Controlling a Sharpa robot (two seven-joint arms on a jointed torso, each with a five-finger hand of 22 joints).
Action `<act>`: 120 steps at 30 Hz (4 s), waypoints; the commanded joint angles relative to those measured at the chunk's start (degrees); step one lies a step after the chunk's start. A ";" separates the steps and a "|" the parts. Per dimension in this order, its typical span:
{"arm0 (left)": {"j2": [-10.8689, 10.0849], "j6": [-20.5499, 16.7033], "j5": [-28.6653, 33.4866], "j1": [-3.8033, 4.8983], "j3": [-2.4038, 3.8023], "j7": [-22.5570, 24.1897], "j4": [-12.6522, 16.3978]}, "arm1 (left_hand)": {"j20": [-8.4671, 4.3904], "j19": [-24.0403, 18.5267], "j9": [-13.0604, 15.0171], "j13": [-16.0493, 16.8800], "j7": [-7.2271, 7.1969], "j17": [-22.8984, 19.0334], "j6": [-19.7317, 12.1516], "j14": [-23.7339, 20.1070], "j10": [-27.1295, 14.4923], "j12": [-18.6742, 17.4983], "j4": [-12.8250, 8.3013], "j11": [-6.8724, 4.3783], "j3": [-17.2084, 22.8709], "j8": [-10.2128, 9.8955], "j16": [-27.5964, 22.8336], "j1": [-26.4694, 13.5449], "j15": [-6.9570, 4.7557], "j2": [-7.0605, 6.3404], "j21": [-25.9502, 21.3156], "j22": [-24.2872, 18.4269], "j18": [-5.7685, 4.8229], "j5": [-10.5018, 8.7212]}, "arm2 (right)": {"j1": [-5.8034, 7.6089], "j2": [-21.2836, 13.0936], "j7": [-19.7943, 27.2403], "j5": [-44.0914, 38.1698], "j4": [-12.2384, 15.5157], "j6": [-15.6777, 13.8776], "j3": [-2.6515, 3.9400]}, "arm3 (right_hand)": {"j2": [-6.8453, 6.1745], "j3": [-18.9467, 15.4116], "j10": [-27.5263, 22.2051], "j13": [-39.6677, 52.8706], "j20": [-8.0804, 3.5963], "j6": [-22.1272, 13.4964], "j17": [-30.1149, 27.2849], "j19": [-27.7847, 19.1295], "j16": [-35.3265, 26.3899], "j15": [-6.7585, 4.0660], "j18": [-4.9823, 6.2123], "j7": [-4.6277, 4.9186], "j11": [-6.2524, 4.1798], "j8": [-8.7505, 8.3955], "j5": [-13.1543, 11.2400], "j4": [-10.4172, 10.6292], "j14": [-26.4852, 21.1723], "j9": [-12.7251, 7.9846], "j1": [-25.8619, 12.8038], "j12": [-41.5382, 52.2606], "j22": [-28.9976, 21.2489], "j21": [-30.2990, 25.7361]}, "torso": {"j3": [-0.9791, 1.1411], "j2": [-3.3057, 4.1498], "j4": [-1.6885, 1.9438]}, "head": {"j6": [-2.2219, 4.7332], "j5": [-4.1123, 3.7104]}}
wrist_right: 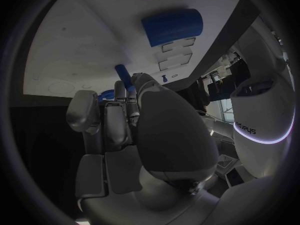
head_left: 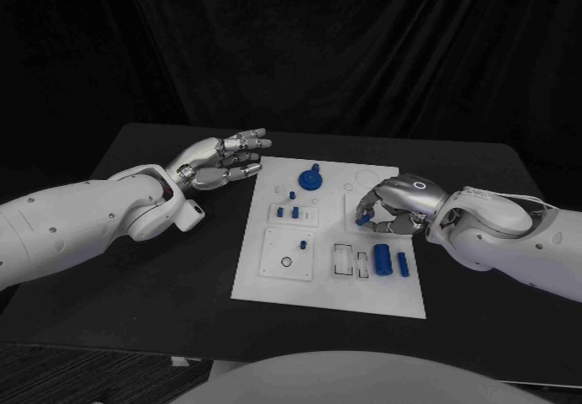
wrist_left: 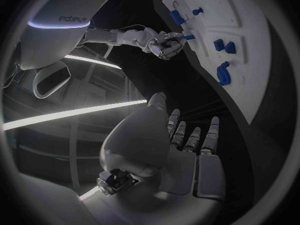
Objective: Assemble the parts on the task board
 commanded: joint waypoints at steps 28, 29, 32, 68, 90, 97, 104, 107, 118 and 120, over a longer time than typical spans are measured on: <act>0.01 0.19 0.52 -0.27 0.06 0.43 -0.04 | 0.13 -0.15 0.15 0.10 0.36 -0.10 1.77 0.02 -0.05 0.54 0.14 0.77 0.60 0.34 -0.16 0.97 1.91 0.13 -0.10 -0.28 -0.24 0.32 | 5.52 -0.05 -0.96 2.42 6.11 2.51 0.02 | -0.27 2.11 0.80 -0.66 -0.15 -0.91 -1.74 -0.62 -1.57 -0.07 -0.89 0.46 0.31 1.25 -1.54 -0.41 -0.74 1.54 0.94 -0.33 8.02 -0.51 | 0.00 0.02 0.03 | 0.00 0.66; 0.02 0.18 0.52 -0.28 0.06 0.44 -0.06 | 0.13 -0.15 0.14 0.10 0.36 -0.11 1.74 -0.01 -0.05 0.53 0.14 0.77 0.60 0.34 -0.17 0.96 1.89 0.13 -0.10 -0.30 -0.24 0.32 | 5.58 0.57 -0.99 2.46 6.16 3.35 0.02 | -0.25 2.20 0.75 -0.71 -0.13 -1.09 -1.77 -0.65 -1.58 -0.03 -0.89 0.52 0.36 1.20 -1.61 -0.39 -0.75 1.56 0.92 -0.40 8.01 -0.52 | 0.00 0.02 0.02 | 0.00 0.73; 0.02 0.02 0.52 -0.31 0.06 0.55 -0.06 | 0.12 -0.17 0.10 0.10 0.37 -0.15 1.46 -0.11 -0.05 0.55 0.21 0.79 0.58 0.28 -0.21 0.89 1.64 0.14 -0.11 -0.37 -0.25 0.24 | 5.70 2.74 -1.02 2.53 5.96 5.87 0.02 | -0.24 2.51 0.62 -0.87 -0.03 -1.72 -2.12 -0.92 -1.83 0.09 -0.79 0.70 0.51 1.01 -1.93 -0.41 -0.88 1.62 0.91 -0.63 7.86 -1.07 | 0.00 0.00 0.02 | 0.00 0.91; -0.68 -1.29 0.53 -0.39 0.06 1.36 0.56 | 0.07 -0.15 0.06 0.12 0.40 -0.15 1.14 -0.13 -0.03 0.78 0.34 0.84 0.54 0.19 -0.21 0.42 0.71 0.37 -0.07 -0.42 -0.23 0.13 | 5.78 18.43 -1.62 -2.25 3.97 17.84 0.04 | -0.06 3.70 1.04 -1.23 0.21 -3.13 -2.81 -1.17 -2.26 0.28 -0.74 1.11 0.70 0.37 -2.99 -1.28 -1.14 1.60 1.49 -0.91 7.82 -1.16 | -0.11 -0.04 0.12 | 0.00 3.75; -0.42 -0.94 0.53 -0.39 0.06 1.26 0.51 | 0.09 -0.13 0.07 0.12 0.44 -0.15 1.26 -0.13 -0.02 0.77 0.31 0.88 0.57 0.21 -0.21 0.39 0.72 0.43 -0.06 -0.43 -0.23 0.18 | 5.18 19.07 -2.53 -5.83 4.10 18.91 0.04 | -0.10 3.95 1.24 -1.27 0.25 -3.07 -3.66 -1.66 -2.89 0.32 -0.54 1.14 0.71 0.34 -2.96 -1.62 -1.57 1.61 1.60 -0.90 7.56 -2.18 | -0.08 -0.03 -0.02 | 0.00 4.50; -0.32 -0.79 0.53 -0.39 0.06 1.16 0.47 | 0.09 -0.13 0.07 0.12 0.44 -0.15 1.26 -0.13 -0.02 0.77 0.31 0.88 0.57 0.21 -0.21 0.39 0.72 0.43 -0.06 -0.43 -0.23 0.18 | 4.59 19.10 -2.51 -5.98 3.69 18.97 0.04 | -0.10 3.98 1.26 -1.27 0.25 -3.05 -3.70 -1.68 -2.92 0.32 -0.54 1.13 0.71 0.34 -2.95 -1.66 -1.60 1.61 1.61 -0.90 7.56 -2.19 | -0.08 -0.04 0.01 | 0.00 4.35; -0.19 -0.68 0.52 -0.39 0.06 1.10 0.38 | 0.09 -0.13 0.07 0.12 0.44 -0.15 1.26 -0.13 -0.02 0.77 0.31 0.88 0.57 0.21 -0.21 0.39 0.72 0.43 -0.06 -0.43 -0.23 0.18 | 4.14 18.98 -2.36 -6.01 3.59 18.80 0.04 | -0.10 3.98 1.26 -1.27 0.25 -3.05 -3.70 -1.68 -2.92 0.32 -0.54 1.13 0.71 0.34 -2.95 -1.66 -1.60 1.61 1.61 -0.90 7.56 -2.19 | -0.04 0.04 -0.05 | 0.00 4.41; -0.18 -0.66 0.52 -0.39 0.06 1.06 0.37 | 0.09 -0.13 0.07 0.12 0.44 -0.15 1.26 -0.13 -0.02 0.77 0.31 0.88 0.57 0.21 -0.21 0.39 0.72 0.43 -0.06 -0.43 -0.23 0.18 | 3.98 18.99 -2.24 -6.01 3.58 18.57 0.04 | -0.10 3.98 1.26 -1.27 0.25 -3.05 -3.70 -1.68 -2.92 0.32 -0.54 1.13 0.71 0.34 -2.95 -1.66 -1.60 1.61 1.61 -0.90 7.56 -2.19 | -0.04 0.07 -0.07 | 0.00 4.46; -0.17 -0.56 0.52 -0.40 0.06 0.98 0.42 | 0.09 -0.12 0.07 0.11 0.47 -0.15 1.27 -0.12 -0.02 0.77 0.26 0.92 0.61 0.21 -0.21 0.39 0.76 0.48 -0.04 -0.44 -0.22 0.23 | 3.44 19.13 -2.15 -6.02 3.36 18.38 0.04 | -0.09 4.05 1.30 -1.29 0.26 -3.05 -3.79 -1.71 -2.99 0.32 -0.54 1.15 0.72 0.31 -2.95 -1.73 -1.67 1.61 1.59 -0.91 7.56 -2.18 | 0.01 0.00 0.00 | 0.00 4.18; -0.18 -0.53 0.52 -0.40 0.06 0.96 0.42 | 0.09 -0.12 0.07 0.11 0.47 -0.15 1.27 -0.12 -0.02 0.77 0.26 0.92 0.61 0.21 -0.21 0.39 0.76 0.48 -0.04 -0.44 -0.22 0.23 | 3.30 19.17 -2.19 -6.02 3.24 18.47 0.04 | -0.09 4.05 1.30 -1.29 0.26 -3.05 -3.79 -1.71 -2.99 0.32 -0.54 1.15 0.72 0.31 -2.95 -1.73 -1.67 1.61 1.59 -0.91 7.56 -2.18 | 0.01 -0.01 0.00 | 0.00 4.12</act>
